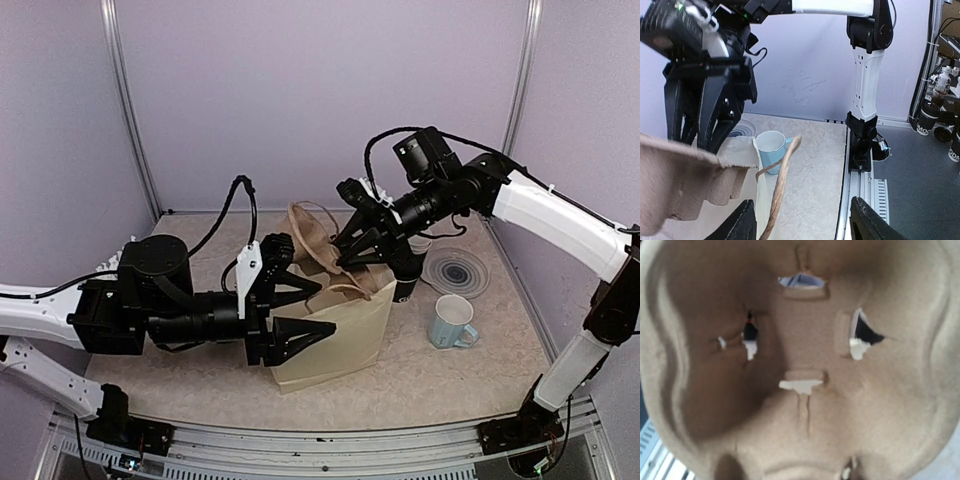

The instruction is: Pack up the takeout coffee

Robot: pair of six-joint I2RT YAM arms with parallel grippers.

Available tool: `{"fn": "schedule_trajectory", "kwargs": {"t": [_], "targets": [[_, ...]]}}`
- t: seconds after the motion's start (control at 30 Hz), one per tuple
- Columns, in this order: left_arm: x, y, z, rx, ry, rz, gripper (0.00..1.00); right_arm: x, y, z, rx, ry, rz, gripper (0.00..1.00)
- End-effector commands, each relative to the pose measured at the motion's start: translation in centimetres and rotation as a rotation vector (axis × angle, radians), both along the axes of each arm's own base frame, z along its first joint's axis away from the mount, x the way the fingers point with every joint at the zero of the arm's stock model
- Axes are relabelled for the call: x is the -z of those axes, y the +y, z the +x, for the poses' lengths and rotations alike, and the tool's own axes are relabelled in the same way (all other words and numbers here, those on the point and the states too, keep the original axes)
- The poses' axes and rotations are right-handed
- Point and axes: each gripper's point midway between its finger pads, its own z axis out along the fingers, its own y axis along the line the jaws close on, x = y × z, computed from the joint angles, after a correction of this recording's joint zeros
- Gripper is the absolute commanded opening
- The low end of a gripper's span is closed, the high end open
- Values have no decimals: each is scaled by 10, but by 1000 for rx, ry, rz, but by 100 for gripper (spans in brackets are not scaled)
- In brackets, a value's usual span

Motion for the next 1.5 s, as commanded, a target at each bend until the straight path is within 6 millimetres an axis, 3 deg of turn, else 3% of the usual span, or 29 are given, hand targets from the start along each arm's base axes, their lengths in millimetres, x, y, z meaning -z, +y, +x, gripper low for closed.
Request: {"fn": "schedule_trajectory", "kwargs": {"t": [0.0, 0.2, 0.37, 0.5, 0.7, 1.03, 1.2, 1.47], "targets": [[-50, 11, -16, -46, -84, -64, 66, 22, -8, -7, -9, -56, -87, 19], [-92, 25, -40, -61, -122, -102, 70, 52, -1, -13, -5, -104, -223, 18], [-112, 53, -25, -161, -124, -165, 73, 76, 0, -11, 15, -116, -349, 17], [-116, 83, -4, -300, -130, -203, 73, 93, -2, -10, 44, -158, -449, 17], [-123, 127, 9, -398, -100, -305, 73, 121, -7, -5, 82, -235, -602, 17], [-107, 156, 20, -478, -64, -328, 74, 157, -3, -10, 60, -215, -739, 22], [-101, 158, 22, -489, -54, -321, 74, 161, 2, -10, 55, -192, -755, 22], [-89, 161, 23, -488, -24, -301, 75, 132, 5, -22, 25, -182, -669, 23]]}}
